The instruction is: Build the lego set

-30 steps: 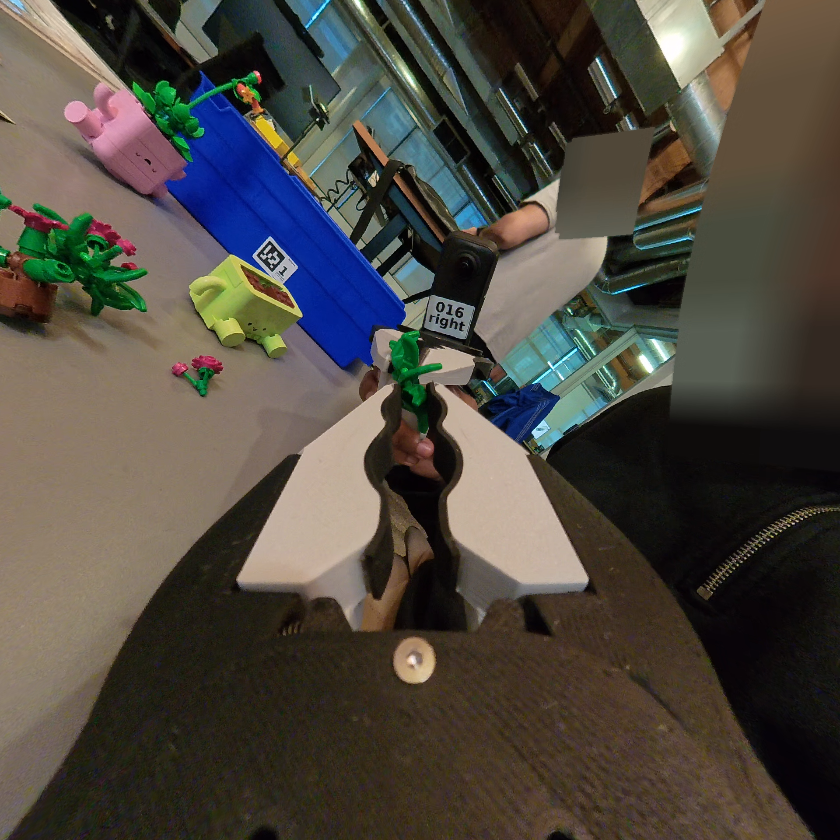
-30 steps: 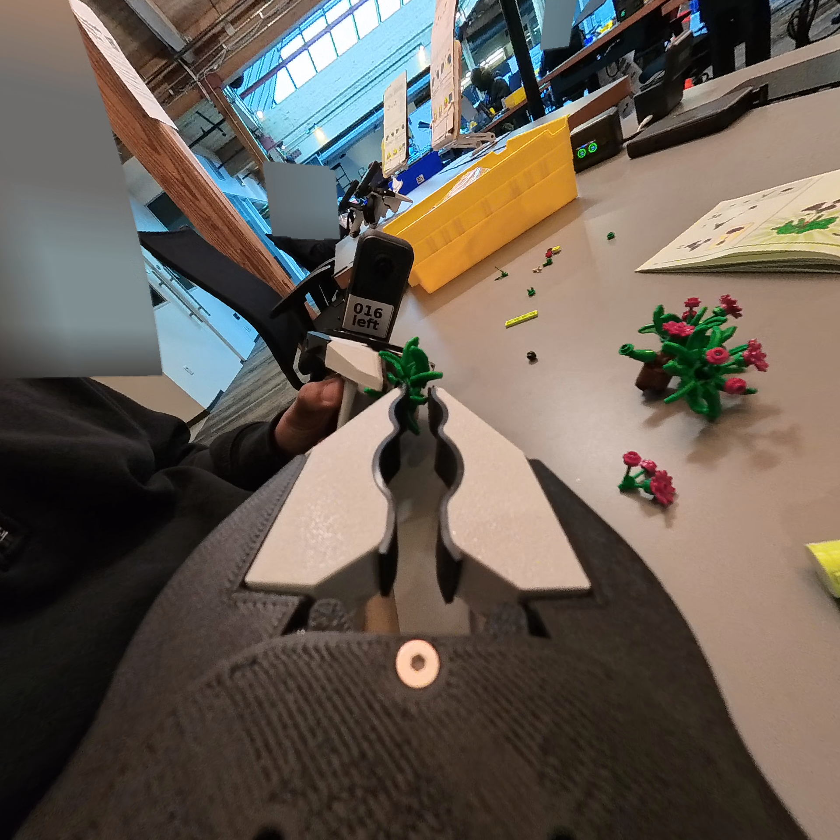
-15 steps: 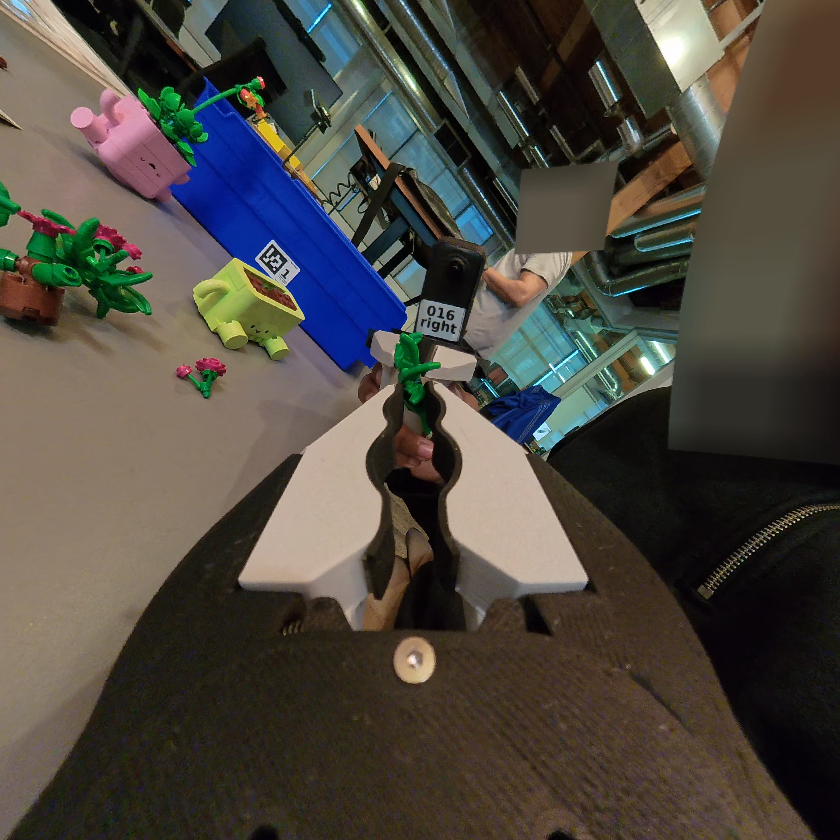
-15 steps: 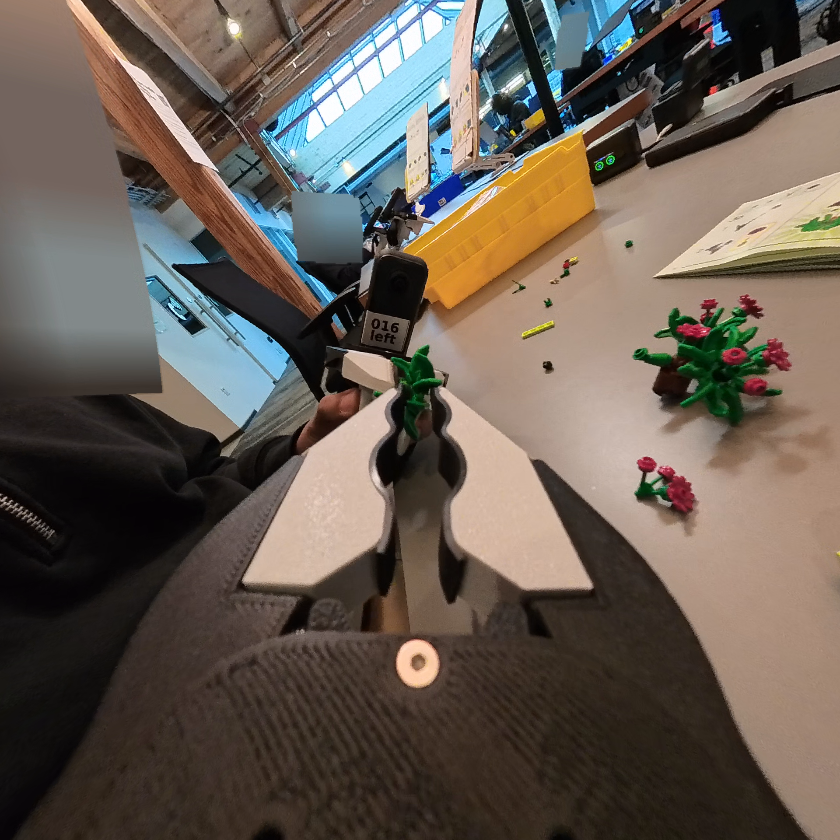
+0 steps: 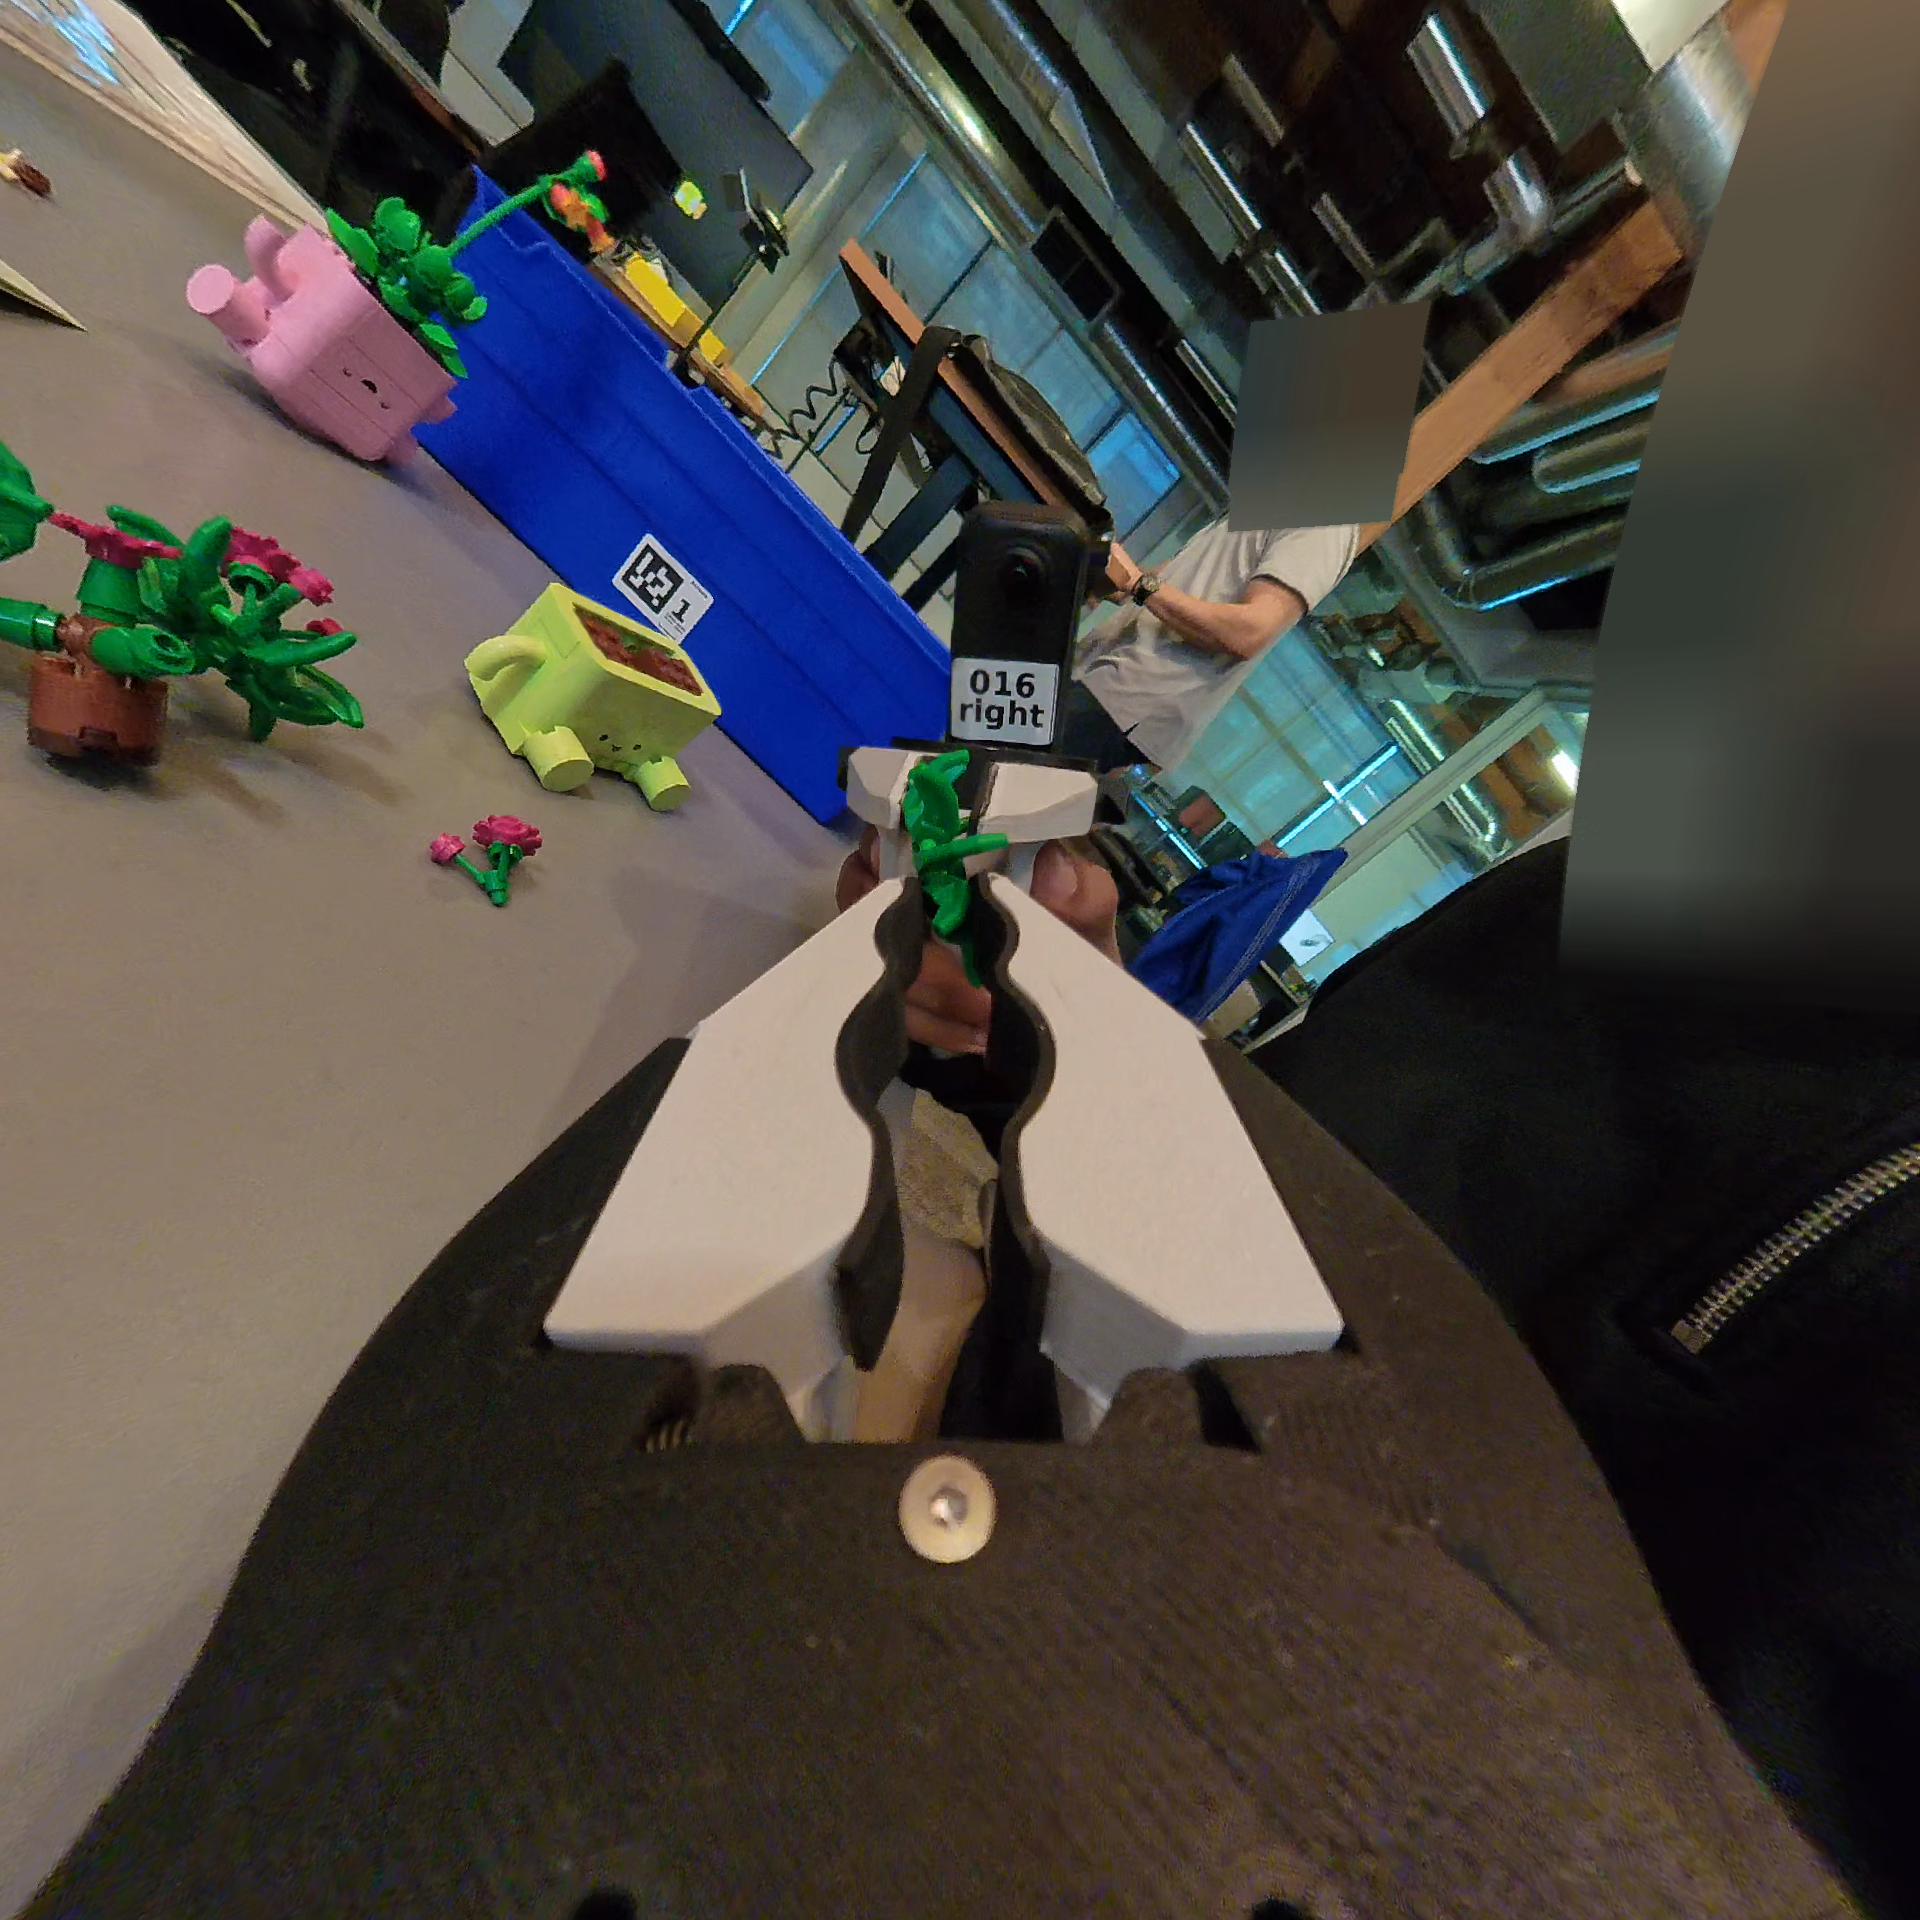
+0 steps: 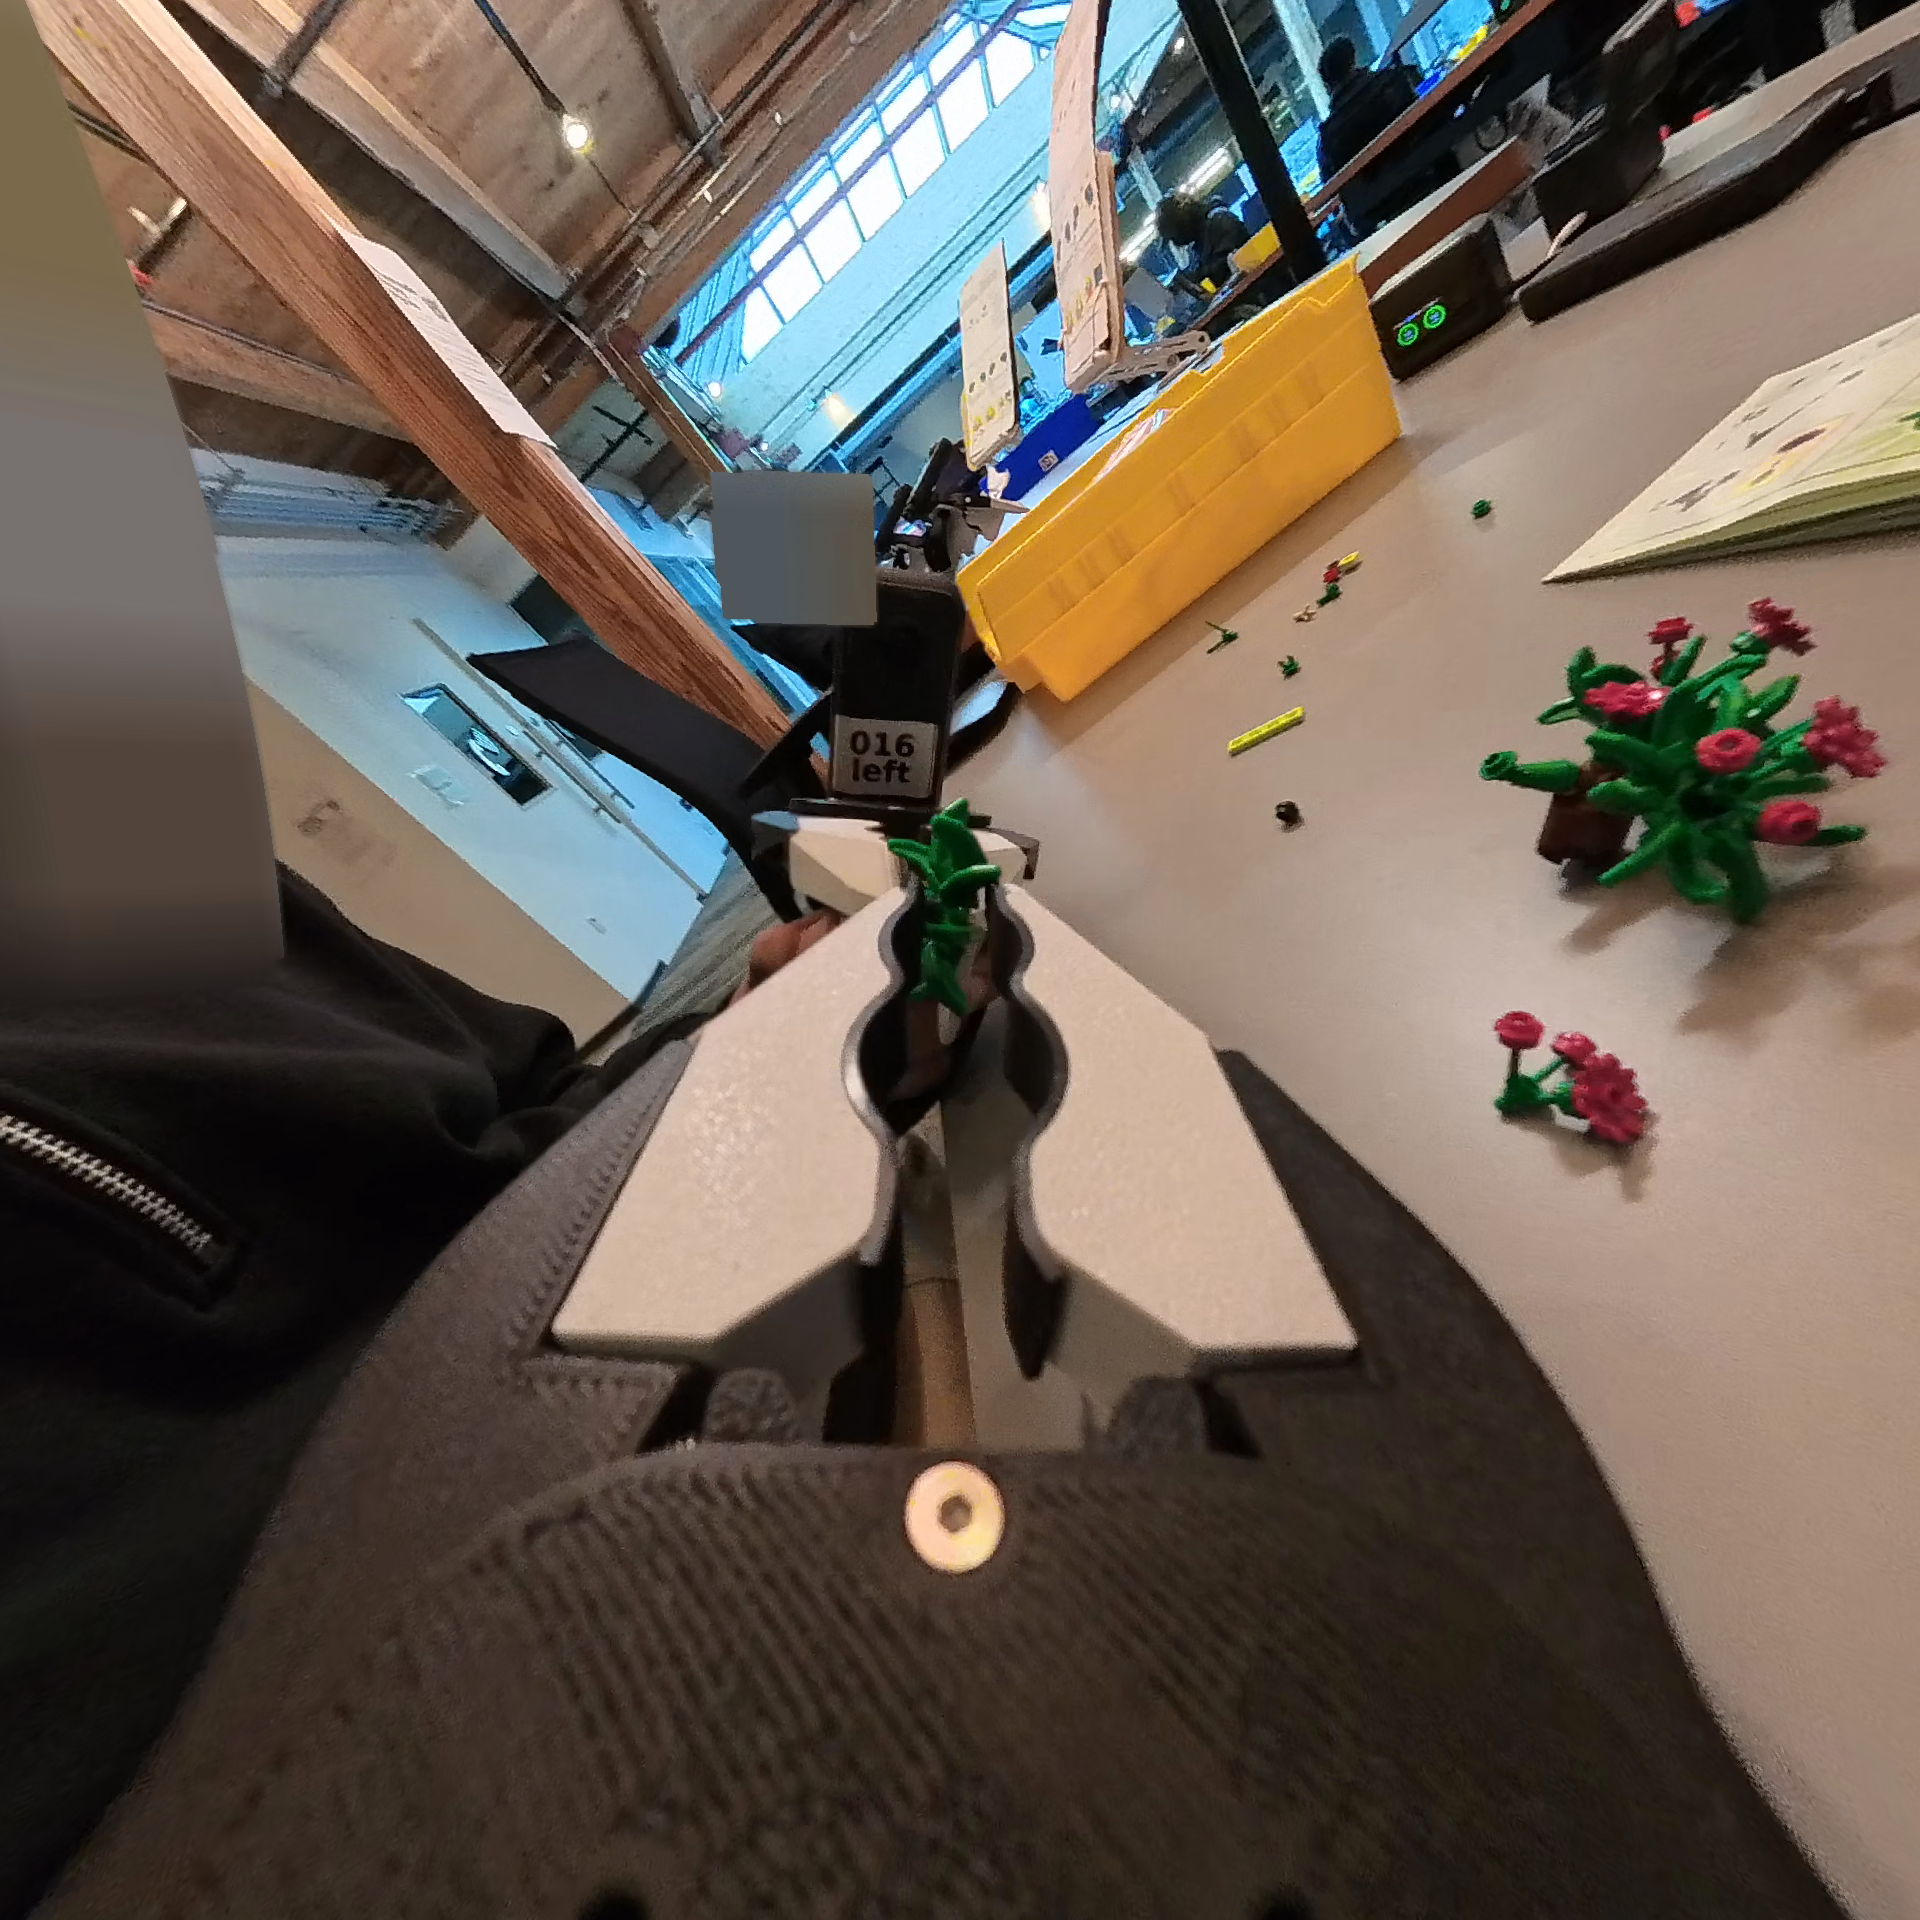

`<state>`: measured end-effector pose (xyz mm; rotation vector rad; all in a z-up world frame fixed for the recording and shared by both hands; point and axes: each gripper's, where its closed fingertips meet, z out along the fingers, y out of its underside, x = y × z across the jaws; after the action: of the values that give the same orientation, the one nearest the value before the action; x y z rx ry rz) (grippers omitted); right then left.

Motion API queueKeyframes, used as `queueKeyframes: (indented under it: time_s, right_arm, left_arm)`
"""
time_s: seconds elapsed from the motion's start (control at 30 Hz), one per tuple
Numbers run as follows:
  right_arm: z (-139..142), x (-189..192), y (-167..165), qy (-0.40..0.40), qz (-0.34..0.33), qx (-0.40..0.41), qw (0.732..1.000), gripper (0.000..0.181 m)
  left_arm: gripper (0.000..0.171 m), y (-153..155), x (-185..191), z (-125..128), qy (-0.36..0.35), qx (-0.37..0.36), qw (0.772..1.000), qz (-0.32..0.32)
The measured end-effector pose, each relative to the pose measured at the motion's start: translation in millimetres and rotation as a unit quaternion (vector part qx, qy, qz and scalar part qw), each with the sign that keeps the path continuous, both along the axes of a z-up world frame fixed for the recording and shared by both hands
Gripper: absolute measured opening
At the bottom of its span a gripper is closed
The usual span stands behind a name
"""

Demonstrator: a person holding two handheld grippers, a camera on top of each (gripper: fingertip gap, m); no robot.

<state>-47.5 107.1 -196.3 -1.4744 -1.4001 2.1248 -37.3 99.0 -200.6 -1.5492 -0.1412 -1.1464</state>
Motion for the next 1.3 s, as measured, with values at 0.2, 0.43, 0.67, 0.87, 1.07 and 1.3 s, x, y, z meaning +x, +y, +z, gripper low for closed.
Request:
queueKeyframes:
  time_s: [0.2, 0.43, 0.67, 0.87, 1.07, 1.3]
  right_arm:
    - [1.1, 1.0, -1.1, -0.003, 0.012, -0.023, 1.000, 0.008]
    - [0.1, 1.3, -1.3, -0.005, 0.016, -0.025, 1.000, 0.007]
    - [0.8, 1.4, -0.6, -0.002, 0.015, -0.025, 1.000, 0.008]
    - [1.7, 1.5, 2.0, 0.001, 0.010, -0.026, 1.000, 0.009]
    - [4.6, 2.2, 8.5, 0.011, -0.004, -0.024, 1.000, 0.011]
    - [6.4, 3.2, 11.2, 0.018, -0.008, -0.024, 1.000, 0.012]
  left_arm:
    - [0.006, -1.7, 2.9, -0.1, 0.044, 0.010, 0.999, 0.006]
    - [0.006, -1.7, 3.0, -0.6, 0.078, 0.015, 0.997, 0.018]
    - [0.006, -1.7, 3.9, -0.4, 0.103, 0.020, 0.994, 0.026]
    - [0.006, -2.2, 2.8, 0.8, 0.101, 0.024, 0.994, 0.029]
    - [0.006, -2.7, 0.2, 2.3, 0.107, 0.029, 0.993, 0.039]
    - [0.006, -2.9, -0.1, 3.3, 0.107, 0.032, 0.993, 0.042]
